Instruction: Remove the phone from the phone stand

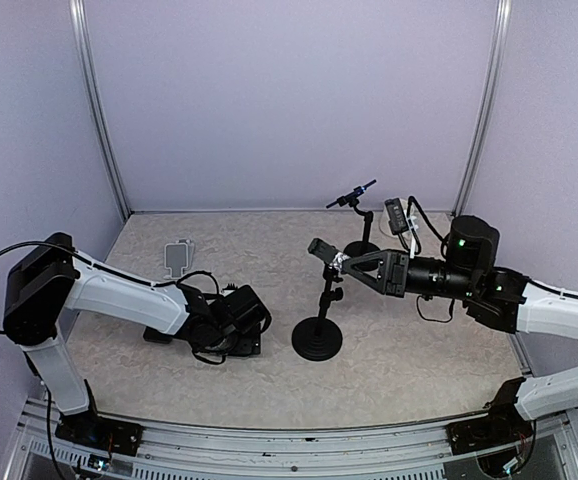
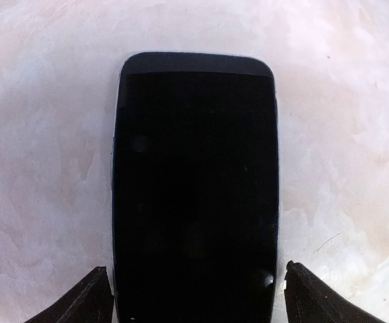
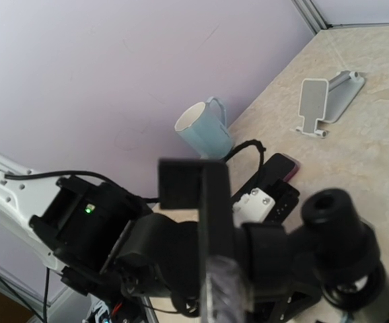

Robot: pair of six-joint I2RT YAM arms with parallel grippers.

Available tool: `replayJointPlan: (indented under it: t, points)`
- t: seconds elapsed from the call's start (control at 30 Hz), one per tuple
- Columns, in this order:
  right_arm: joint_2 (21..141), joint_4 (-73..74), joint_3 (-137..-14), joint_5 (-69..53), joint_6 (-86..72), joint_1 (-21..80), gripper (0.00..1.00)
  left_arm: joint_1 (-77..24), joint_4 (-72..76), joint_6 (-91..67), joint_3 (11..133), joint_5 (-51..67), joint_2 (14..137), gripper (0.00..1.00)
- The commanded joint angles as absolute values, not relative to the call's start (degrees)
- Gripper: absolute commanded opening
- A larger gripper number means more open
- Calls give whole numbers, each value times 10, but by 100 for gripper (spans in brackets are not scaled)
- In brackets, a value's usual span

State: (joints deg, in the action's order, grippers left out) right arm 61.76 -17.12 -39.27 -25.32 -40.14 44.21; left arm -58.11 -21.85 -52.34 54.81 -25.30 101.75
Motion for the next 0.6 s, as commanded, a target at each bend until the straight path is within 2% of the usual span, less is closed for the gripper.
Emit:
replayJointPlan:
  t: [0.0,0.2,0.57]
  points:
    - [622,-150,-403,-226,-381,441,0,-577,-208,-520,552,-270,1012,92]
    - [623,-150,-406,-226,-380,441,0,-577,-187,-515,540,-259,992,98]
    - [649,-148,-446,-225,-361,441,0,-577,-134,-452,526,-266,898,99]
